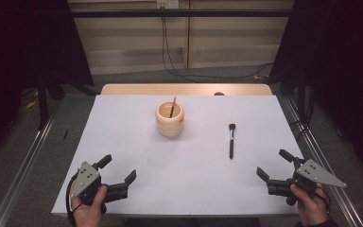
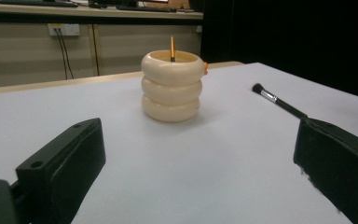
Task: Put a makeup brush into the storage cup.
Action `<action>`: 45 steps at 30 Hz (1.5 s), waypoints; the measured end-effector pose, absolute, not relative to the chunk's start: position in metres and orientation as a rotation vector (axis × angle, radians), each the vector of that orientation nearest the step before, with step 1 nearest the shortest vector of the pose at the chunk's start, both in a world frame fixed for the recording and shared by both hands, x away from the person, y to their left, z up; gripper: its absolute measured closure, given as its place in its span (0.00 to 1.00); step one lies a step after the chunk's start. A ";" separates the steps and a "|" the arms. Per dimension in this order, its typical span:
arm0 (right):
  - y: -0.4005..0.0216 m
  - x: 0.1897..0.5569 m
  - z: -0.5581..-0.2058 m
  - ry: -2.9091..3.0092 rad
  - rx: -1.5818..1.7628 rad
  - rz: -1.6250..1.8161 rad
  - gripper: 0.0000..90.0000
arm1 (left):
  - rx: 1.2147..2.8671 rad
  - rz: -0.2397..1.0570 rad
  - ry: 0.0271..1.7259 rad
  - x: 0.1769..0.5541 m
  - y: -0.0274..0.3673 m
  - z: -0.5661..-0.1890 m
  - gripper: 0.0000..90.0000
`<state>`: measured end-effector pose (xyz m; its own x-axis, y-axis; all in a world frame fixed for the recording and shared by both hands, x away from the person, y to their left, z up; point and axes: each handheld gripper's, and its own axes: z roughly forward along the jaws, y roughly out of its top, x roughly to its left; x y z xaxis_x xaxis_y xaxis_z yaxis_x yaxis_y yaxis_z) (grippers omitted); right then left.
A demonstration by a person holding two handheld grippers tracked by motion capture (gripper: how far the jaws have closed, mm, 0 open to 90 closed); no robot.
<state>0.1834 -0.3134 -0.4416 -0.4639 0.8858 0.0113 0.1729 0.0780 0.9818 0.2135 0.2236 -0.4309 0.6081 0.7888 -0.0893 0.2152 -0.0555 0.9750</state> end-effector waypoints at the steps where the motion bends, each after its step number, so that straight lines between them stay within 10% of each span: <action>1: -0.314 0.183 -0.442 1.723 1.054 1.432 0.00 | 1.609 0.589 0.853 0.213 0.224 -0.431 0.02; 45: -0.286 0.283 -0.412 1.896 1.021 1.350 0.03 | 1.607 0.567 0.845 0.214 0.224 -0.430 0.01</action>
